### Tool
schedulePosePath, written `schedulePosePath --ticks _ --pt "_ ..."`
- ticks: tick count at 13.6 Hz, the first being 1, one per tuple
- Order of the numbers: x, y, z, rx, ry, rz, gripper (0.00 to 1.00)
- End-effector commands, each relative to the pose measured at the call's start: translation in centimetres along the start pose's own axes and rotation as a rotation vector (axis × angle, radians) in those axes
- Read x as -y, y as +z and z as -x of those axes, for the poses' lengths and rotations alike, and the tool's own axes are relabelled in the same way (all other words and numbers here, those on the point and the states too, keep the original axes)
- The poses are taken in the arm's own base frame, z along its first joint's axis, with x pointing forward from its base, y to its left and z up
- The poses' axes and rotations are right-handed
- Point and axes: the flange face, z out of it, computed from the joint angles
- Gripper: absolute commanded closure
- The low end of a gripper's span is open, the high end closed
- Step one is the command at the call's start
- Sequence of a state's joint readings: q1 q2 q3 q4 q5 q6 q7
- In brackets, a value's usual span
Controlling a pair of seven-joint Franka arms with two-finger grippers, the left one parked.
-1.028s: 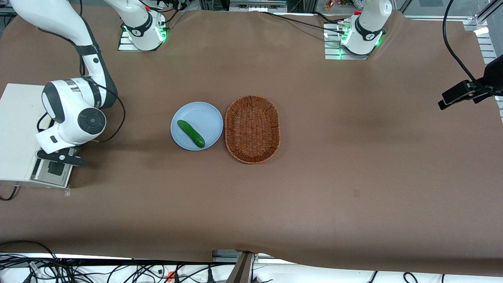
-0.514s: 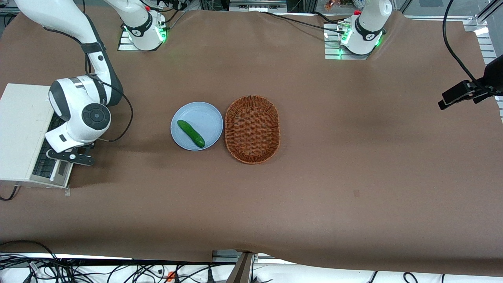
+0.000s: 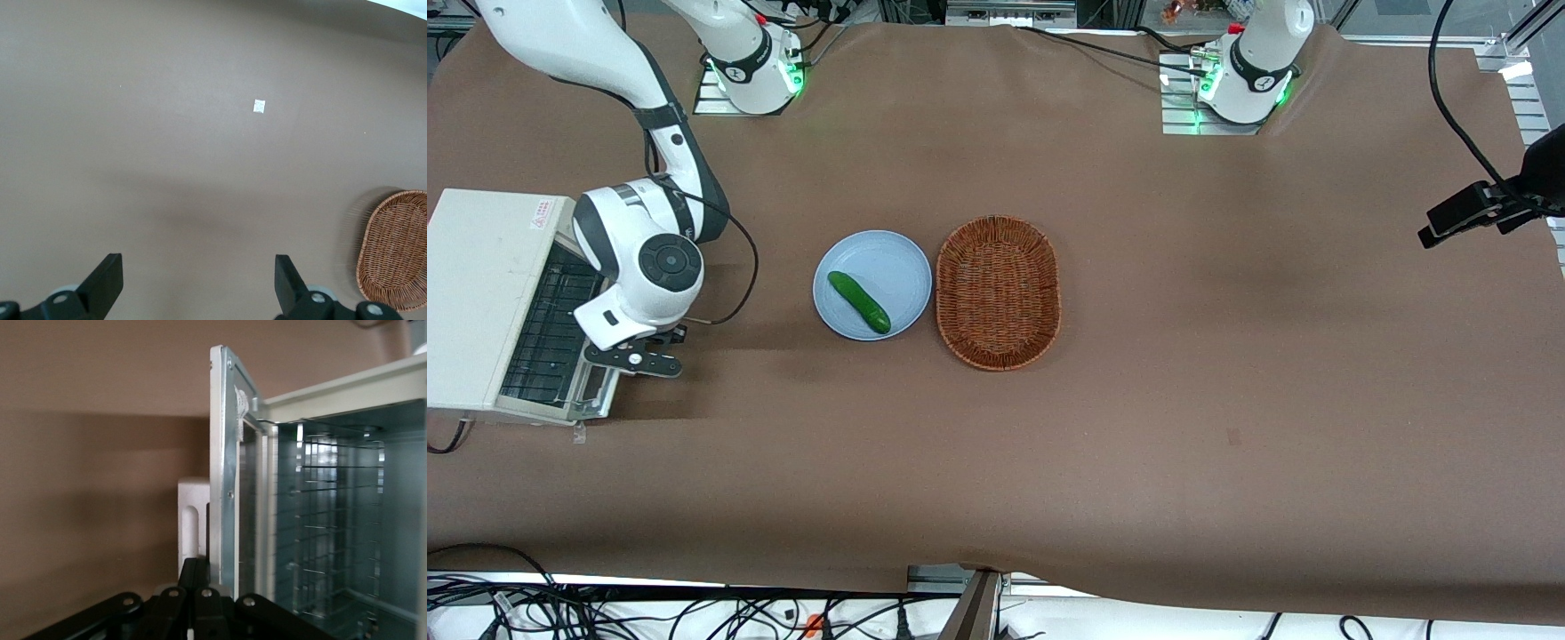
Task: Open oven door with right arm only
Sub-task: 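Pull the door handle outward and down with the right gripper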
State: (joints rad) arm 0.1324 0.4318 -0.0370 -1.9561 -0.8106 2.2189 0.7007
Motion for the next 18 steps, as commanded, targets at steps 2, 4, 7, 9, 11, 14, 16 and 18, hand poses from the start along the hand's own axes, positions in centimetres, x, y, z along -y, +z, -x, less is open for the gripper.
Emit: schedulePosePath --ticks 2,4,7,9,11,14,16,18 --pt "-0.2 6.2 0.2 0.033 0.002 -0.004 1.00" --pt "0.0 6.7 0.3 0.031 0.003 -0.015 1.00" --pt "0.7 7.0 0.3 0.036 0.018 -0.046 1.00" --pt "2.4 6.0 0.5 0.074 0.059 -0.117 1.00" --pt "4.2 4.7 0.7 0.115 0.106 -0.196 1.00" --pt "6.3 2.4 0.6 0.146 0.138 -0.277 1.00" --pt "7.0 0.1 0.2 0.175 0.163 -0.316 1.00" --pt "6.6 -4.0 -1.5 0.235 0.207 -0.351 0.93"
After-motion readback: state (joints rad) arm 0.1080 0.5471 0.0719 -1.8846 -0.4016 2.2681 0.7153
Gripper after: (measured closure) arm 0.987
